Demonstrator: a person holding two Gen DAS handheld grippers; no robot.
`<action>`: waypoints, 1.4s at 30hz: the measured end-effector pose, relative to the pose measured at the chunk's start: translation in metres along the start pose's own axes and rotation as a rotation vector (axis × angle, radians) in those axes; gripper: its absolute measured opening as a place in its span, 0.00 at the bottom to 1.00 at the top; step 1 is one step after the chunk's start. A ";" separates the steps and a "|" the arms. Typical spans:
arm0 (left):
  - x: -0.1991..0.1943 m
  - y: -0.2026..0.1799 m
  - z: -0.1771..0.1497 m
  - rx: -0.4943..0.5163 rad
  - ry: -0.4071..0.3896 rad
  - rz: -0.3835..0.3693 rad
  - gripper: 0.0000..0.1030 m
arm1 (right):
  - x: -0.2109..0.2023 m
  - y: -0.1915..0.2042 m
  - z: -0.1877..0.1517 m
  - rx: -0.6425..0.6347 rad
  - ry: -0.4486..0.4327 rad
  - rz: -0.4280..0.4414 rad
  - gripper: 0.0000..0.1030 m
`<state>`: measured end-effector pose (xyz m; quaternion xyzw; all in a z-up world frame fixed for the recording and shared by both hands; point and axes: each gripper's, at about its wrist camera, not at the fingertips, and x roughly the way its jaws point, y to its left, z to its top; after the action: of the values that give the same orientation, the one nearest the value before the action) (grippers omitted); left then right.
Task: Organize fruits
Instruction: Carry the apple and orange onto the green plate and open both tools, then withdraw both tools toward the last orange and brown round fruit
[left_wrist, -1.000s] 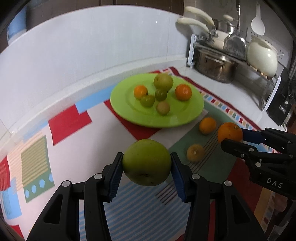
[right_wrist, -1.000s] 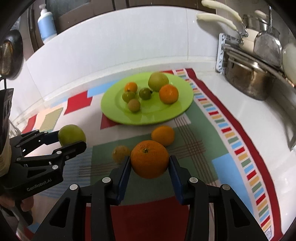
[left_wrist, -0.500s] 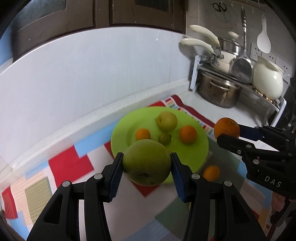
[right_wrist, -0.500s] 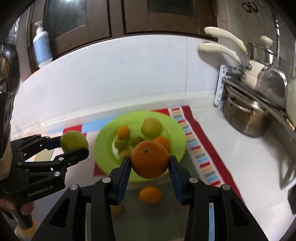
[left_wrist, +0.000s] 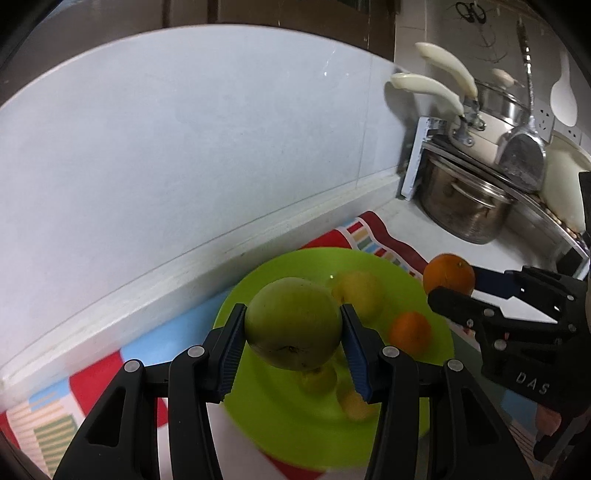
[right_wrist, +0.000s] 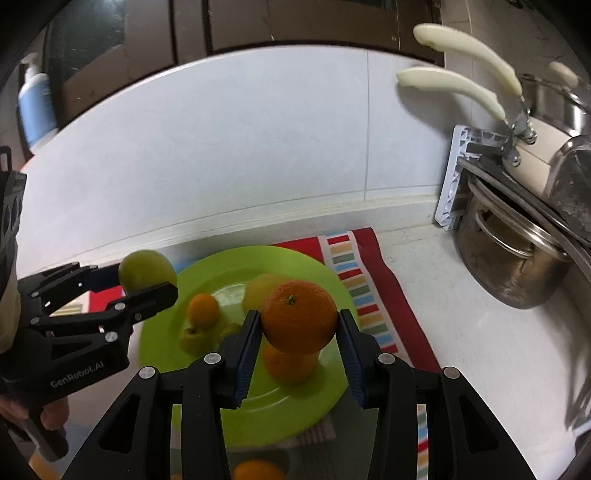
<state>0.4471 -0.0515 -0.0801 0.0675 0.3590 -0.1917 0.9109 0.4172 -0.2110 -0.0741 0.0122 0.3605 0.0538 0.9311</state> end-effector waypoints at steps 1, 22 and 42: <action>0.006 -0.001 0.003 0.005 0.001 0.003 0.48 | 0.004 -0.002 0.001 0.000 0.005 -0.001 0.41; 0.012 -0.006 0.010 0.073 -0.018 0.087 0.70 | 0.028 -0.012 0.000 -0.010 0.028 0.004 0.52; -0.126 -0.035 -0.035 0.038 -0.126 0.149 0.84 | -0.101 0.015 -0.030 -0.054 -0.115 0.003 0.62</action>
<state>0.3269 -0.0371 -0.0192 0.0990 0.2912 -0.1338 0.9421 0.3215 -0.2077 -0.0277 -0.0093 0.3049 0.0643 0.9502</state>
